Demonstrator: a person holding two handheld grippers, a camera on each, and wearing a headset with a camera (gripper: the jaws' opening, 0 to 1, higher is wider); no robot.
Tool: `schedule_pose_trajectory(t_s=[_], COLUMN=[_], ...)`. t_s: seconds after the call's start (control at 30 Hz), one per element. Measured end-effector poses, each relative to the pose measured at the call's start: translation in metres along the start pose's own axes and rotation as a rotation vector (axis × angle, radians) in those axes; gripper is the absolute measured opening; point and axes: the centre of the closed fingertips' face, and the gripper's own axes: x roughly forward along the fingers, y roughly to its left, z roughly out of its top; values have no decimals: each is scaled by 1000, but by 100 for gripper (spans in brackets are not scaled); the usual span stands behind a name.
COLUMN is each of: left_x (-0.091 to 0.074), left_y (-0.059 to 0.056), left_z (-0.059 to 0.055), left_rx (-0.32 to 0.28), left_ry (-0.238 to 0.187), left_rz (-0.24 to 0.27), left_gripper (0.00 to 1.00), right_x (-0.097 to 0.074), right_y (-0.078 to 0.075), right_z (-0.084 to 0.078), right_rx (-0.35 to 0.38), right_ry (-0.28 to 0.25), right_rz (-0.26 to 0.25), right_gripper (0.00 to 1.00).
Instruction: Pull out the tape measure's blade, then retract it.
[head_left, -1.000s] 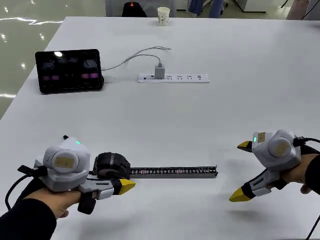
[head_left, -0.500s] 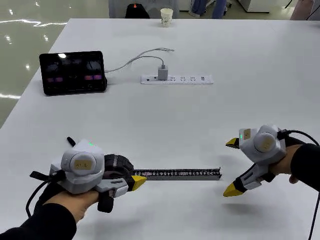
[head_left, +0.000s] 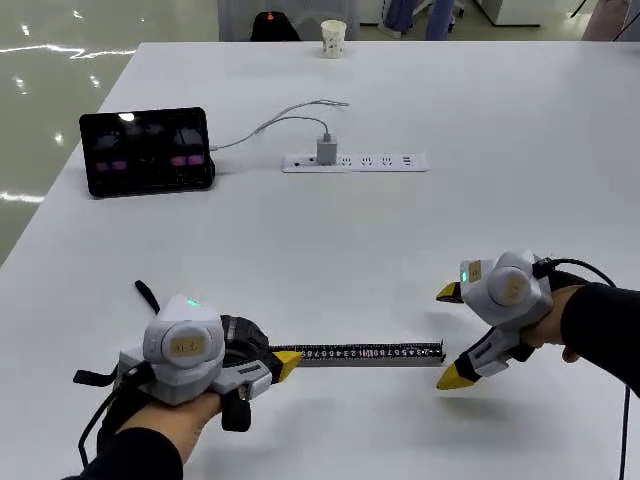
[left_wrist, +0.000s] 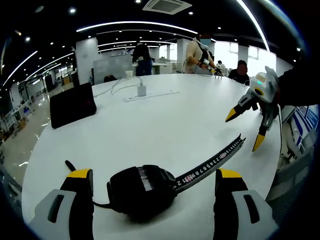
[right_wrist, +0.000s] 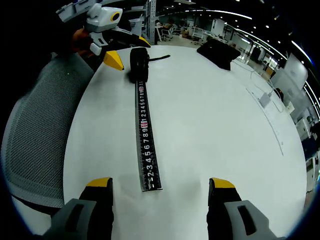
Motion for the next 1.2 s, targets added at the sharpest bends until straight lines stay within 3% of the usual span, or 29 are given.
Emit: schedule_pose_trajectory(t_s=[0.17,0.3,0.53,0.77,1.0,1.2], left_x=[2,1,0,0,1,1], left_y=[2,6,7,10,13,14], left_z=[0,6,7,3,1,0], left_rx=[-33,-38,-85,-105,-113,-123], left_ry=[-25,-79,-100,-92,-93,-98], left_rz=[33,72,87,102,111,113], left_gripper=[99,99,99,99,99,99], right_x=[2,3,4,6,7,10], right_y=[2,2,3,8,11,14], right_z=[-3,-5,-4,-5,-7,-7], right_rx=[-30,-32,-32,-34,-40,-48], right_ry=[11,18,11,20,27,32], right_rz=[14,17,32,57,70,79], right_gripper=[69,65,49,42,22,17])
